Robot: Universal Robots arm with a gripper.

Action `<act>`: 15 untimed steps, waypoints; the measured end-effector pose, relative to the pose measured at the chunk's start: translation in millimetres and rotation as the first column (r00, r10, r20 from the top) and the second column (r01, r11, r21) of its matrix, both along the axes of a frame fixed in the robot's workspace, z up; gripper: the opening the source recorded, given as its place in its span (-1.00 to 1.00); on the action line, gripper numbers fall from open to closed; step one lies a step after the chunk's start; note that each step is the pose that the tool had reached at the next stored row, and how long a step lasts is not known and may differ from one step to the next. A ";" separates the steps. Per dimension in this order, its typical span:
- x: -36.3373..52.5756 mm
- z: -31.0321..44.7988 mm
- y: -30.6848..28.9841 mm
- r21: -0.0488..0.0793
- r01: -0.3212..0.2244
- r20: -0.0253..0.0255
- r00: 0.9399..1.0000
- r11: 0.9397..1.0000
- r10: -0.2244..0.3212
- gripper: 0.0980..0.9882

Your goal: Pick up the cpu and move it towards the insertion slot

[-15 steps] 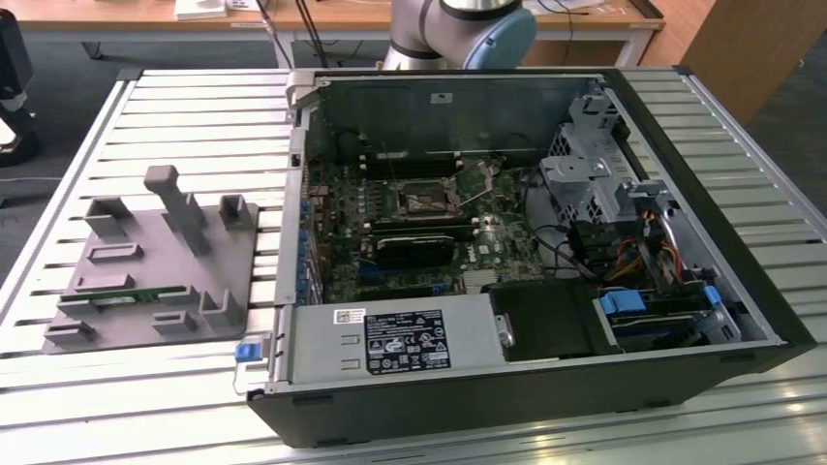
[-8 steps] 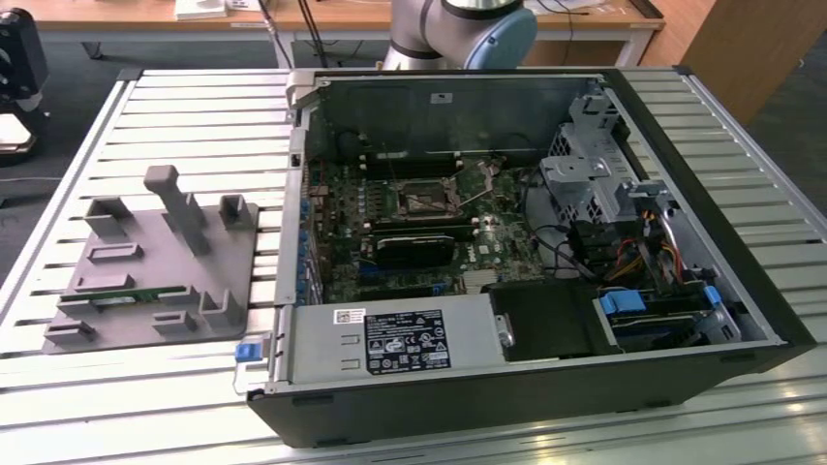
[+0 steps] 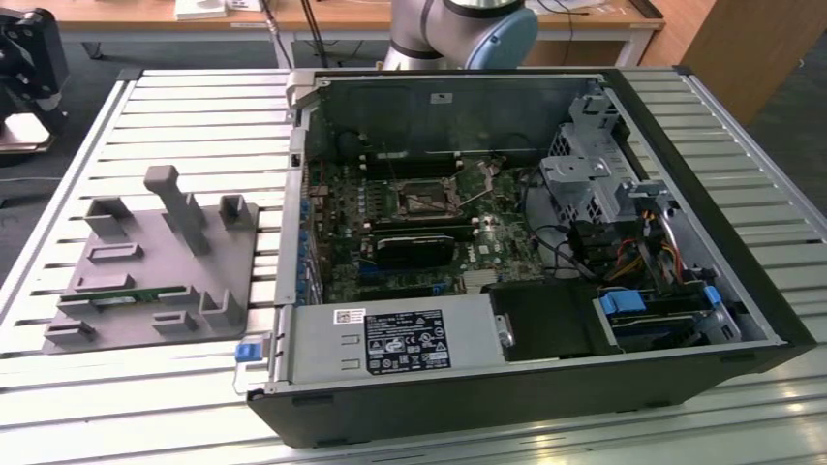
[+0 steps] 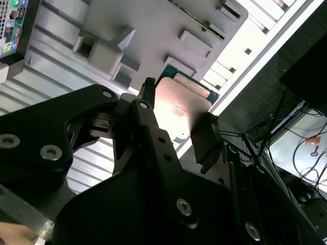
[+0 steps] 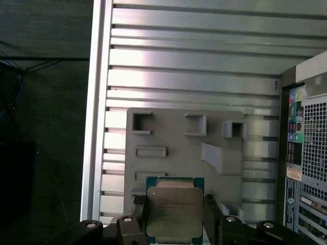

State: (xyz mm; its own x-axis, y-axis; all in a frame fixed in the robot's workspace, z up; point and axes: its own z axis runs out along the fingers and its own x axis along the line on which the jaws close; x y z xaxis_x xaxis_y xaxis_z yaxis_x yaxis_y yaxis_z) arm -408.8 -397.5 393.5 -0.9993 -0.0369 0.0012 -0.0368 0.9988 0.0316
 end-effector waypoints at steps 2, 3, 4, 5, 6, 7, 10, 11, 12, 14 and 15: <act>5.6 0.0 0.0 0.000 0.000 0.000 1.000 1.000 0.000 -0.02; 8.5 0.0 0.0 0.000 0.000 0.000 1.000 1.000 0.000 -0.02; 11.2 0.0 0.0 0.000 0.000 0.000 1.000 1.000 0.000 -0.02; 14.1 0.0 0.0 0.000 0.000 0.000 1.000 1.000 0.000 -0.02; 16.9 0.0 0.0 0.000 0.000 0.000 1.000 1.000 0.000 -0.02; 19.7 0.0 0.0 0.000 0.000 0.000 1.000 1.000 0.000 -0.02; 28.5 0.0 0.0 0.000 0.000 0.000 1.000 1.000 0.000 -0.02; 31.4 0.0 0.0 0.000 0.000 0.000 1.000 1.000 0.000 -0.02; 34.2 0.0 0.0 0.000 0.000 0.000 1.000 1.000 0.000 -0.02; 39.6 0.0 0.0 0.000 0.000 0.000 1.000 1.000 0.000 -0.02; 41.9 0.0 0.0 0.000 0.000 0.000 1.000 1.000 0.000 -0.02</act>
